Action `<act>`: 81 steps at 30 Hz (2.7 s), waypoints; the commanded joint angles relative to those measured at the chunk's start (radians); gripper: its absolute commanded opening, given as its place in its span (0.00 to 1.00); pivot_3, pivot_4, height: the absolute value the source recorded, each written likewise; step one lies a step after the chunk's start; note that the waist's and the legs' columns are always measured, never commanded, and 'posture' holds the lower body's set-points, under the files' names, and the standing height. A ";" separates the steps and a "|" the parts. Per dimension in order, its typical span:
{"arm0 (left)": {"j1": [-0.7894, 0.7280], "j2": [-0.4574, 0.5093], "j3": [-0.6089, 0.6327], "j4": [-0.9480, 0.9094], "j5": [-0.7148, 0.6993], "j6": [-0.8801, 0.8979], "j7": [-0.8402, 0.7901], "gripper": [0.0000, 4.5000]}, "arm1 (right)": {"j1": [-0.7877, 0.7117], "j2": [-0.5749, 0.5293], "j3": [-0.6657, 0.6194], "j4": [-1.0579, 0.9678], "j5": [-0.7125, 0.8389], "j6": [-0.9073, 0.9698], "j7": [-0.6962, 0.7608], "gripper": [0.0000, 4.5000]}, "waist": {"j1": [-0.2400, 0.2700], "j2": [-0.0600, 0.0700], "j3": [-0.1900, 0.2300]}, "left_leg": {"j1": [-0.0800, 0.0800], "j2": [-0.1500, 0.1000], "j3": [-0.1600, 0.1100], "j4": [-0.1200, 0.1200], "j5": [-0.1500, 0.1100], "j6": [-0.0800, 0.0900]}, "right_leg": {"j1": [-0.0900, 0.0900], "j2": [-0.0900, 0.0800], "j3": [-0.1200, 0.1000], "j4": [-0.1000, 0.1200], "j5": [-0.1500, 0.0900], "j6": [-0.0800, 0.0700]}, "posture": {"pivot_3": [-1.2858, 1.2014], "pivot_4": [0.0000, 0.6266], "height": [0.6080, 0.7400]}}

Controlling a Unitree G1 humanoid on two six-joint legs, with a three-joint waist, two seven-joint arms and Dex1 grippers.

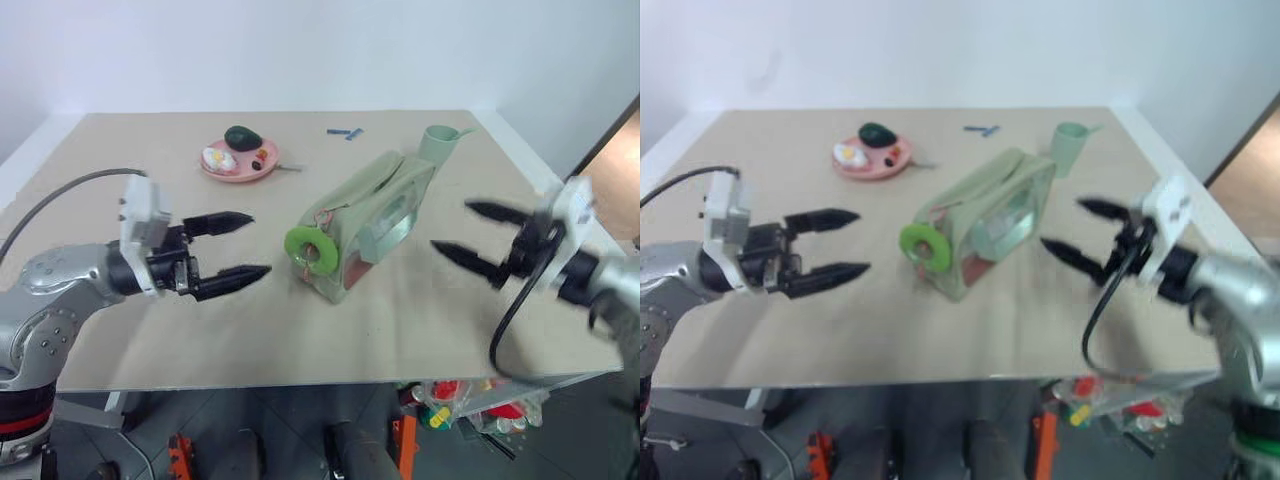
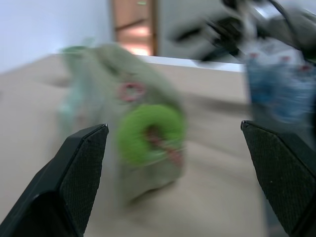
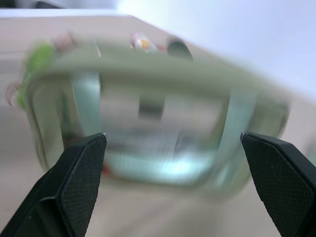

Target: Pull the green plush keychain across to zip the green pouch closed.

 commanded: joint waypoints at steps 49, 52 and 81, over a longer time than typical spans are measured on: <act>-0.125 -0.154 -0.108 0.096 0.146 -0.058 0.073 1.00 | -0.559 0.126 0.420 0.278 -0.458 -0.113 0.390 0.16 | 0.001 -0.001 0.003 | -0.008 0.003 -0.002 0.002 -0.002 0.003 | -0.009 0.007 0.003 0.008 0.002 0.001 | 0.52 0.24 1.00; -0.121 -0.158 -0.107 0.096 0.152 -0.061 0.068 1.00 | -0.529 0.144 0.398 0.245 -0.461 -0.152 0.334 0.35 | 0.001 -0.001 0.003 | -0.008 0.003 -0.002 0.002 -0.002 0.003 | -0.009 0.007 0.003 0.008 0.002 0.001 | 0.52 0.24 1.00; -0.152 -0.155 -0.105 0.031 0.070 0.002 0.074 1.00 | -0.224 0.022 0.127 0.256 -0.276 -0.077 0.207 0.52 | -0.005 -0.001 0.003 | 0.000 0.000 -0.002 0.003 0.000 0.004 | -0.006 0.010 0.013 0.008 0.004 -0.002 | 0.52 0.24 1.00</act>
